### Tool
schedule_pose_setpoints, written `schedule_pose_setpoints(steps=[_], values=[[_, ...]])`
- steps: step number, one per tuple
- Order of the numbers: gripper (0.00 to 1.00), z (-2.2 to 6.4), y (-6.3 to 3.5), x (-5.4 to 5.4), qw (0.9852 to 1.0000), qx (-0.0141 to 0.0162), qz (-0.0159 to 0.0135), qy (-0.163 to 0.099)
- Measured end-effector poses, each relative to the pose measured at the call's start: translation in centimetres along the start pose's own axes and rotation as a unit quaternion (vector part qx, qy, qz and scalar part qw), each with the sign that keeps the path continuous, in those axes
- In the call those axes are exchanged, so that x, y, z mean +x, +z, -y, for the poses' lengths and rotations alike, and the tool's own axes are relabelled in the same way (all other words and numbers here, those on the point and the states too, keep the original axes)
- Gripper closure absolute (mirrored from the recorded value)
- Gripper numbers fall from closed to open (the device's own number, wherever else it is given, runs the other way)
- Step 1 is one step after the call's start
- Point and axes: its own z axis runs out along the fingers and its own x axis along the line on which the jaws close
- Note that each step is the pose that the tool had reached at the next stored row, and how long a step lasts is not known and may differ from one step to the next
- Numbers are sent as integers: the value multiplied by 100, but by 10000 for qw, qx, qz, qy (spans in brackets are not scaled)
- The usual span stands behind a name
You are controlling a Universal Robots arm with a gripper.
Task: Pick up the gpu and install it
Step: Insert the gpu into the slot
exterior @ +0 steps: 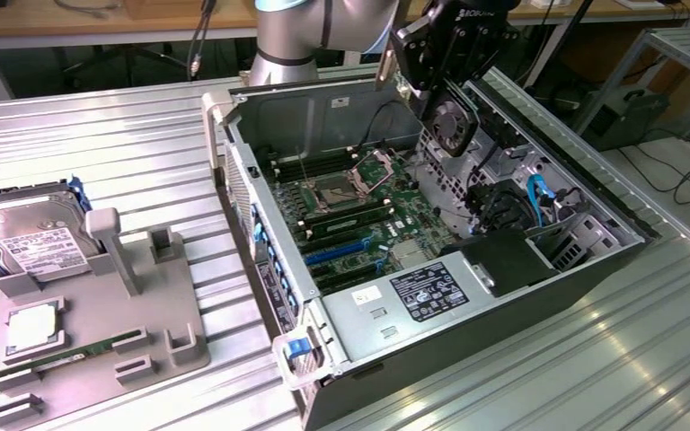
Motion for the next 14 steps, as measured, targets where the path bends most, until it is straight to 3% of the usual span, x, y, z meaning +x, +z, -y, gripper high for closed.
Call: schedule_pose_setpoints(steps=[7, 14], values=[[72, 0, 0, 0, 9996, -5, -11, -271], [72, 0, 0, 0, 9972, -14, -30, -752]])
